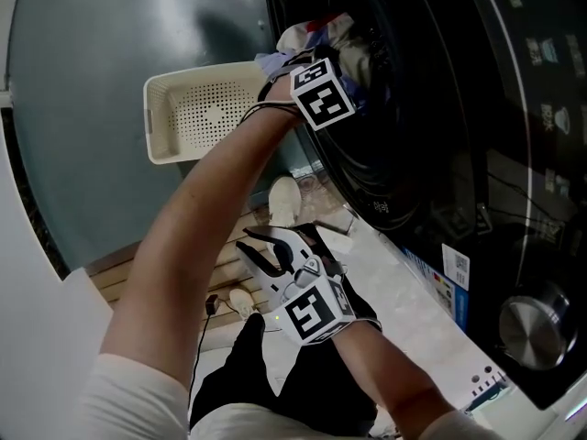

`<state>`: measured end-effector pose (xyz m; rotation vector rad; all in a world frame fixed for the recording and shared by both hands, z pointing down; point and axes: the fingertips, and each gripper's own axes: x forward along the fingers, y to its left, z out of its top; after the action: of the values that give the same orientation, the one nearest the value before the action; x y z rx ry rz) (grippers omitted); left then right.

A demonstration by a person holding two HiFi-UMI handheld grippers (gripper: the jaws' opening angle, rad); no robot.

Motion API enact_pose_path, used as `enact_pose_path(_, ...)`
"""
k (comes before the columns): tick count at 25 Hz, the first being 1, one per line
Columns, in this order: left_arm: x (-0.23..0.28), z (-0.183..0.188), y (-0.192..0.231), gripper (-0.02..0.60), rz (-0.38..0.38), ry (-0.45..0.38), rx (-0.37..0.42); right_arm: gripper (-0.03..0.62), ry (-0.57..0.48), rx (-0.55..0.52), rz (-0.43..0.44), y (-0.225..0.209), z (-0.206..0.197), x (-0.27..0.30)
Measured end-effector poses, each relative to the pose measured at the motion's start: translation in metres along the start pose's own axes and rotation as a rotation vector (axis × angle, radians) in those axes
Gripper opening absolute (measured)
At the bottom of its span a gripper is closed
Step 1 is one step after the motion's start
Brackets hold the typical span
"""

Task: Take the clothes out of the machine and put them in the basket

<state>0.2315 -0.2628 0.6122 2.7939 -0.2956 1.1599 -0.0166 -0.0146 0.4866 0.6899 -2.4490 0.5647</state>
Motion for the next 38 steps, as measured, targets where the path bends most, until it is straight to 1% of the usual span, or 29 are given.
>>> enact_pose_path(3,0.002,-0.002,0.001,0.438,-0.007,-0.005,-0.038,0.064,0.002,0.004,0.0,-0.002,-0.001,-0.001)
enact_pose_path(4,0.002,-0.003,0.001,0.418,-0.011,-0.009,-0.047,0.064,0.005,0.001,0.003,-0.001,-0.002,-0.001)
enact_pose_path(8,0.0,-0.008,-0.002,0.281,-0.02,-0.009,-0.067,0.064,0.009,0.01,0.004,-0.002,-0.004,-0.001)
enact_pose_path(11,-0.002,-0.009,-0.003,0.22,-0.023,-0.013,-0.082,0.064,0.01,0.007,0.004,-0.002,-0.003,-0.001)
enact_pose_path(14,-0.005,-0.011,-0.003,0.179,-0.031,-0.022,-0.108,0.064,0.01,0.008,0.001,-0.002,-0.003,0.0)
enact_pose_path(20,-0.009,-0.013,-0.001,0.142,-0.038,-0.041,-0.156,0.064,0.009,0.013,-0.013,-0.005,-0.004,-0.002)
enact_pose_path(25,-0.013,-0.013,-0.002,0.123,-0.033,-0.051,-0.176,0.064,0.01,0.019,-0.022,-0.005,-0.005,-0.002)
enact_pose_path(32,-0.023,-0.017,-0.002,0.107,-0.019,-0.065,-0.232,0.063,0.019,0.024,-0.033,-0.004,-0.008,0.001)
enact_pose_path(35,-0.03,-0.015,-0.003,0.104,-0.017,-0.07,-0.224,0.064,0.027,0.017,-0.042,-0.003,-0.012,0.002)
enact_pose_path(38,-0.041,-0.016,-0.006,0.1,-0.017,-0.07,-0.245,0.064,0.018,0.008,-0.057,-0.003,-0.015,0.005)
